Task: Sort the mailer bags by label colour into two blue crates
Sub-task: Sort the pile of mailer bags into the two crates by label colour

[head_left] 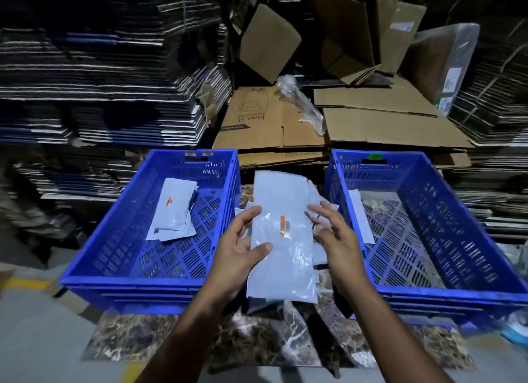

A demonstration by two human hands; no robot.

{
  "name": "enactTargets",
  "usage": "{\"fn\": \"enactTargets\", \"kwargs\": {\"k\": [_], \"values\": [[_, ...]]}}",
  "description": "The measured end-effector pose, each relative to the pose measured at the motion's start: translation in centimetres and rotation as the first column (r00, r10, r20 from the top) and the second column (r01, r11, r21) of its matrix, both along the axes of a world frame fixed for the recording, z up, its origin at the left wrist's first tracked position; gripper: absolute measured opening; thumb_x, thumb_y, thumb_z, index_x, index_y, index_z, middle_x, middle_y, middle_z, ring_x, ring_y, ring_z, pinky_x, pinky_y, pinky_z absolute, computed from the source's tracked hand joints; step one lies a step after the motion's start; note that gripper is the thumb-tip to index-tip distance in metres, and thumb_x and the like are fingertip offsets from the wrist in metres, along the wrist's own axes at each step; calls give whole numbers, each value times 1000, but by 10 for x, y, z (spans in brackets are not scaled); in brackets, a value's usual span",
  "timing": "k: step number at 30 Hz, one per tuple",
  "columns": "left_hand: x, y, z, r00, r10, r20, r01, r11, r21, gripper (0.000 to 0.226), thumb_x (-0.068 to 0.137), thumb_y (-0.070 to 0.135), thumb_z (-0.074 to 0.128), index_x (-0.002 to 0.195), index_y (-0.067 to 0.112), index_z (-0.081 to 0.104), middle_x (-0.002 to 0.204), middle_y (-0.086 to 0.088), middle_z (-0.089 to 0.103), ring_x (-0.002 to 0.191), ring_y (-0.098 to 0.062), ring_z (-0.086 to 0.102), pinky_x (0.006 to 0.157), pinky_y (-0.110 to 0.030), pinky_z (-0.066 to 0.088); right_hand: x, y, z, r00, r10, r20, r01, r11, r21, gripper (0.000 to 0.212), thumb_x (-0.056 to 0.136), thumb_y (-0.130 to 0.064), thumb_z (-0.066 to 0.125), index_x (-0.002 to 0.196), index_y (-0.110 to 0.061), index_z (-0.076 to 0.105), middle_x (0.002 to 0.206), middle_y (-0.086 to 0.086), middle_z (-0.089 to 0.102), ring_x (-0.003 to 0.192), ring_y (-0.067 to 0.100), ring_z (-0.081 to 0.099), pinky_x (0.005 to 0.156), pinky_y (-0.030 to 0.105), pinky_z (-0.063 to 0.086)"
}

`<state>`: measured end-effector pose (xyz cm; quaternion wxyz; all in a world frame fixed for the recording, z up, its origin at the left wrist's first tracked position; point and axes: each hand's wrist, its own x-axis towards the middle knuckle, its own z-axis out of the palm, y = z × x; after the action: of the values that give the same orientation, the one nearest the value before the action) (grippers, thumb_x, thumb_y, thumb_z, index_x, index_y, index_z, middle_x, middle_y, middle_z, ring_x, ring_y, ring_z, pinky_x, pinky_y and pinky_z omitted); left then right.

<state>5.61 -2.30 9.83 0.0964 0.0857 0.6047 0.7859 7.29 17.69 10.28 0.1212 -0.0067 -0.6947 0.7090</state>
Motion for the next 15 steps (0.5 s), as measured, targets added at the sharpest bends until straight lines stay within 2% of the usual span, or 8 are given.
{"fn": "enactTargets", "kwargs": {"k": [2, 4, 6, 8, 11, 13, 14, 15], "values": [[1, -1, 5, 999, 36, -25, -36, 999, -4, 60, 87, -12, 62, 132, 27, 55, 134, -6, 61, 115, -29, 64, 89, -51, 55, 11, 0, 7, 996, 72, 56, -64, 989, -137, 28, 101, -16, 52, 124, -27, 63, 129, -15, 61, 110, 14, 65, 84, 37, 56], [2, -1, 9, 998, 46, -54, -46, 999, -7, 60, 89, -12, 61, 134, 26, 53, 131, -8, 63, 114, -30, 65, 88, -50, 56, 19, 0, 9, 988, 148, 30, -148, 989, -29, 33, 97, -18, 59, 128, -27, 61, 122, -18, 65, 99, 11, 67, 82, 37, 58], [1, -2, 8, 995, 48, -85, -51, 998, -34, 61, 89, -9, 62, 136, 28, 52, 135, -6, 61, 117, -30, 63, 89, -52, 55, 19, 1, 6, 987, 159, 4, -159, 982, 99, 43, 91, -13, 69, 130, -29, 61, 126, -19, 63, 81, 8, 62, 80, 30, 56], [-1, -3, 5, 993, 51, -109, -59, 996, -72, 62, 88, 0, 68, 136, 34, 51, 142, -8, 54, 123, -33, 58, 96, -59, 50, 16, 1, 4, 990, 143, -17, -140, 985, 101, 48, 88, -9, 72, 130, -29, 61, 127, -14, 64, 73, 11, 56, 75, 27, 52], [-2, -4, 2, 992, 60, -112, -71, 993, -93, 63, 86, 5, 70, 137, 37, 50, 143, -7, 53, 127, -35, 54, 102, -62, 43, 13, 1, 5, 991, 135, -23, -132, 987, 92, 49, 87, -10, 74, 129, -32, 63, 118, -3, 67, 80, 11, 58, 77, 29, 54], [-2, -6, 3, 995, 64, -74, -68, 996, -54, 63, 88, -4, 66, 136, 35, 51, 138, -9, 58, 122, -34, 59, 95, -60, 50, 12, 0, 5, 985, 171, -22, -168, 979, 118, 49, 88, -12, 73, 131, -32, 61, 125, -10, 65, 97, 9, 62, 85, 34, 55], [-2, -8, 3, 996, 61, -63, -64, 997, -46, 64, 89, -7, 64, 136, 35, 51, 137, -12, 58, 120, -34, 61, 92, -58, 52, 10, -2, 5, 980, 198, -16, -194, 971, 141, 50, 88, -13, 73, 132, -32, 59, 129, -18, 62, 108, 13, 63, 87, 38, 54], [-2, -10, 5, 996, 59, -67, -63, 997, -52, 64, 89, -7, 63, 136, 35, 51, 137, -12, 57, 119, -34, 61, 91, -58, 53, 8, -5, 5, 975, 223, -2, -220, 962, 164, 52, 88, -14, 73, 134, -32, 58, 131, -23, 59, 115, 24, 60, 86, 42, 52]]}}
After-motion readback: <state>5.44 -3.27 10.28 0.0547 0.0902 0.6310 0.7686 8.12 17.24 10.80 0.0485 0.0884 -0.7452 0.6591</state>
